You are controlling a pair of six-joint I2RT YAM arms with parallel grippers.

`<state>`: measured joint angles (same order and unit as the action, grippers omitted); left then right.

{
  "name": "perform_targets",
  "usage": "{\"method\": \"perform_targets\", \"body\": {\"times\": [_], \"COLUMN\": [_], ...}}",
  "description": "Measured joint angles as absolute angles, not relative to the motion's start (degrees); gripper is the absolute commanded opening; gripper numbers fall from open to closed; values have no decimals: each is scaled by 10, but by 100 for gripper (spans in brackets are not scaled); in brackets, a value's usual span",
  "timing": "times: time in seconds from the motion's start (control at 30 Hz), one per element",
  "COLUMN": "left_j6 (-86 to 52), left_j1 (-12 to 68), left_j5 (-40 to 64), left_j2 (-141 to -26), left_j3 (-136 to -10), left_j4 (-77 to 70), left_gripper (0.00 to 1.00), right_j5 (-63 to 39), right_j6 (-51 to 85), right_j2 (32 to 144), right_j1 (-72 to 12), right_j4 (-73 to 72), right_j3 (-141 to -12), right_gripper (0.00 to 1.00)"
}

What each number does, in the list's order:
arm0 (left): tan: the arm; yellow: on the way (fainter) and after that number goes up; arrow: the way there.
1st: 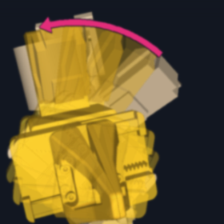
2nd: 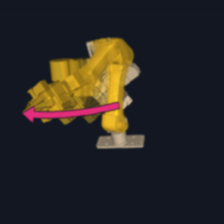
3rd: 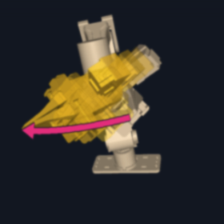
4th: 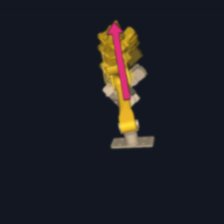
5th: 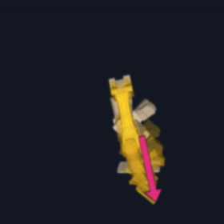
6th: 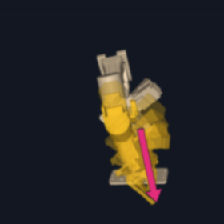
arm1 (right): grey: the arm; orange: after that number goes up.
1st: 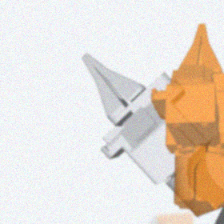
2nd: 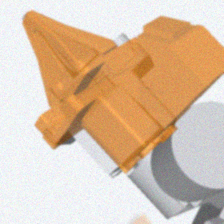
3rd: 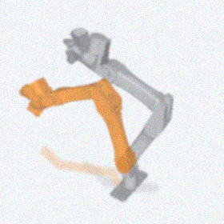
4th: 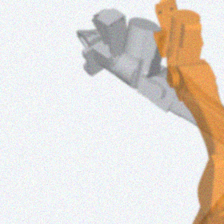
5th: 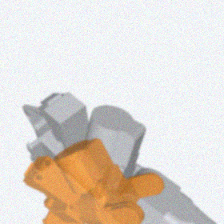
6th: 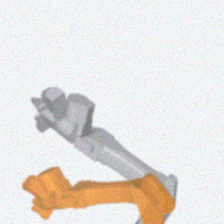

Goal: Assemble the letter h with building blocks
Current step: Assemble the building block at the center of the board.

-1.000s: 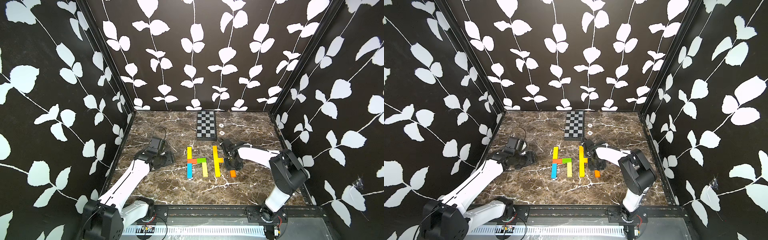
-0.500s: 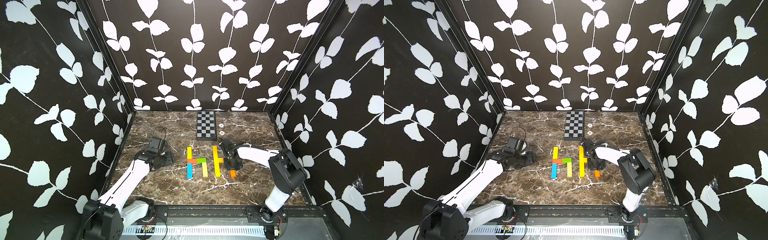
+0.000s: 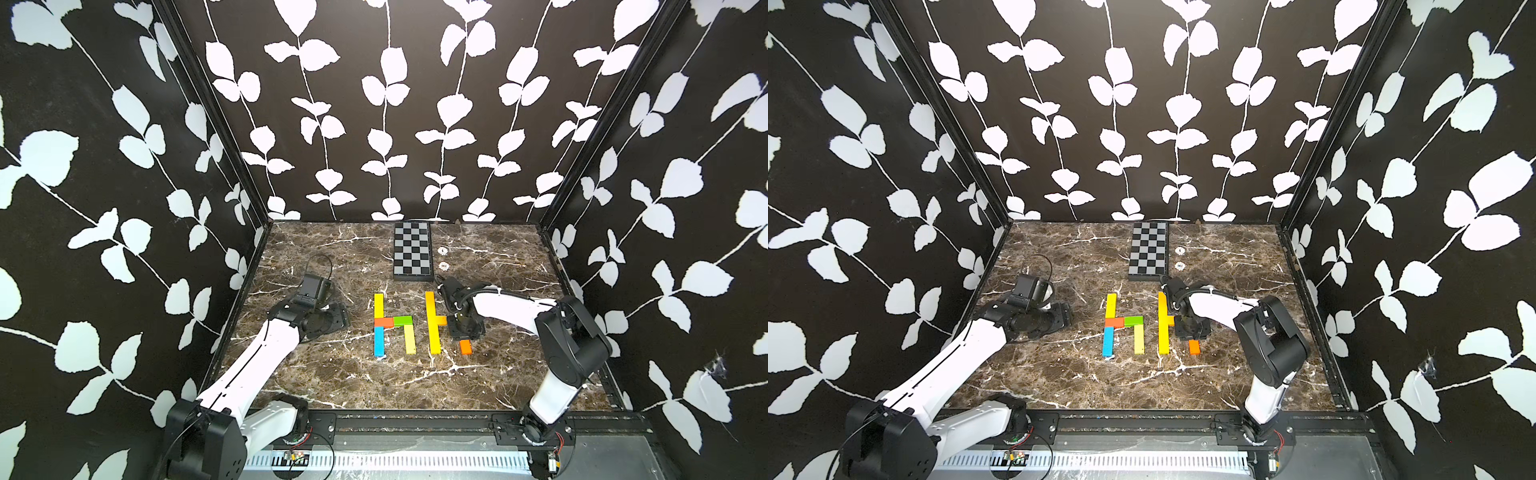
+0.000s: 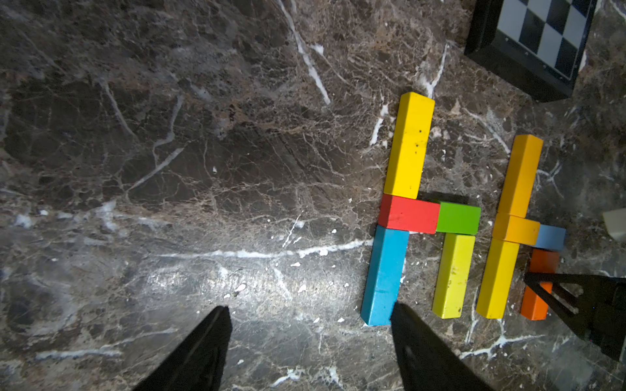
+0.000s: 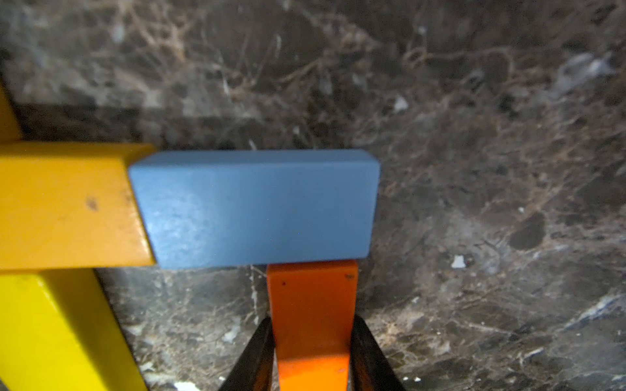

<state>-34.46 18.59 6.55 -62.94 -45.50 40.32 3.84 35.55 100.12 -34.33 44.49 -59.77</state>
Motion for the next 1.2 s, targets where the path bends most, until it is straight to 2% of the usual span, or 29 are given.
{"method": "perform_targets", "body": {"times": [0.2,0.37,0.9,1.2], "left_j6": [-345,-344,-344,-344], "left_j1": [186,186,186,186], "left_j5": [66,66,66,66], "left_j2": [-629,-629,-629,-629], "left_j3": [-455,-455,-455,-455], "left_j4": [403,403,403,403], "left_gripper": [77,77,77,77], "right_j5": [39,41,41,40], "right_j6": [357,359,360,360], "right_j2": [1001,1001,1001,1002], "right_j1": [-343,-343,-343,-343], "right_j4": [445,447,448,448], "right_j3": [-598,-598,-599,-600], "right_gripper": [36,40,39,35]}}
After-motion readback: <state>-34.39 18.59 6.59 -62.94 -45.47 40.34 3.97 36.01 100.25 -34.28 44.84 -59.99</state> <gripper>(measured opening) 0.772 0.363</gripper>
